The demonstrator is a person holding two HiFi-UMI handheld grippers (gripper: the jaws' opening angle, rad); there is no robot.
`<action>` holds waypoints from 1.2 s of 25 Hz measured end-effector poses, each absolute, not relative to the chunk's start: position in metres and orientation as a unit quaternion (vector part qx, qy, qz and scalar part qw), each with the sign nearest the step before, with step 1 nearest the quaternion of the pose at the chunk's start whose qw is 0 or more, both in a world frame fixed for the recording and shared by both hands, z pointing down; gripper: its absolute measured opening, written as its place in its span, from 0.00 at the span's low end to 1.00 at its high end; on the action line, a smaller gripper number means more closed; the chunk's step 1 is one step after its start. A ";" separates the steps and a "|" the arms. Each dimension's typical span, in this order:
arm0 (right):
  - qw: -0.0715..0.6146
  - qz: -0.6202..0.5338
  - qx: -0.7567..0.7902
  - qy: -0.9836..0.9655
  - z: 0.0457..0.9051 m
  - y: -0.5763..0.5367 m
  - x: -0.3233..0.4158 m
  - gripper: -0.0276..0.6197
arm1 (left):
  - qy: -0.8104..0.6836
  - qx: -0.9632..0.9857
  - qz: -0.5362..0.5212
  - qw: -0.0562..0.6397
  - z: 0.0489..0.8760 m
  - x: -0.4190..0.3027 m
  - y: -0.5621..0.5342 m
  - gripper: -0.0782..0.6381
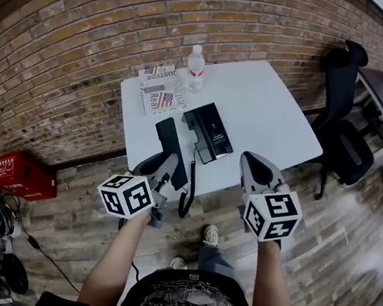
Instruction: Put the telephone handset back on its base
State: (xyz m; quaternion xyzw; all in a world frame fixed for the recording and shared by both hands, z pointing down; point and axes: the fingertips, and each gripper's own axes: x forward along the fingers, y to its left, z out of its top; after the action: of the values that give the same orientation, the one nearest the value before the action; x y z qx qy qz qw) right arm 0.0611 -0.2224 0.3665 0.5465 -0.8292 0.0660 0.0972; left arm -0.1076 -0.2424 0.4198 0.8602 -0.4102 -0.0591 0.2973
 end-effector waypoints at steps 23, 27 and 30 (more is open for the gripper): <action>0.118 0.089 0.492 -0.858 0.400 -0.339 0.080 0.05 | -0.320 0.804 -0.152 0.477 0.504 -0.052 -0.340 0.22; 0.123 0.093 0.492 -0.857 0.404 -0.350 0.085 0.05 | -0.310 0.800 -0.156 0.490 0.516 -0.046 -0.349 0.22; 0.126 0.094 0.490 -0.857 0.406 -0.356 0.087 0.05 | -0.311 0.794 -0.162 0.496 0.524 -0.046 -0.355 0.22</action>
State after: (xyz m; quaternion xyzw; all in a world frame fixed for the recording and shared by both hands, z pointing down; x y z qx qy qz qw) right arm 0.0872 -0.3565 0.4062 0.4899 -0.8575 0.0940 0.1260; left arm -0.0462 -0.3550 0.5238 0.7943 -0.3112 -0.1618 0.4961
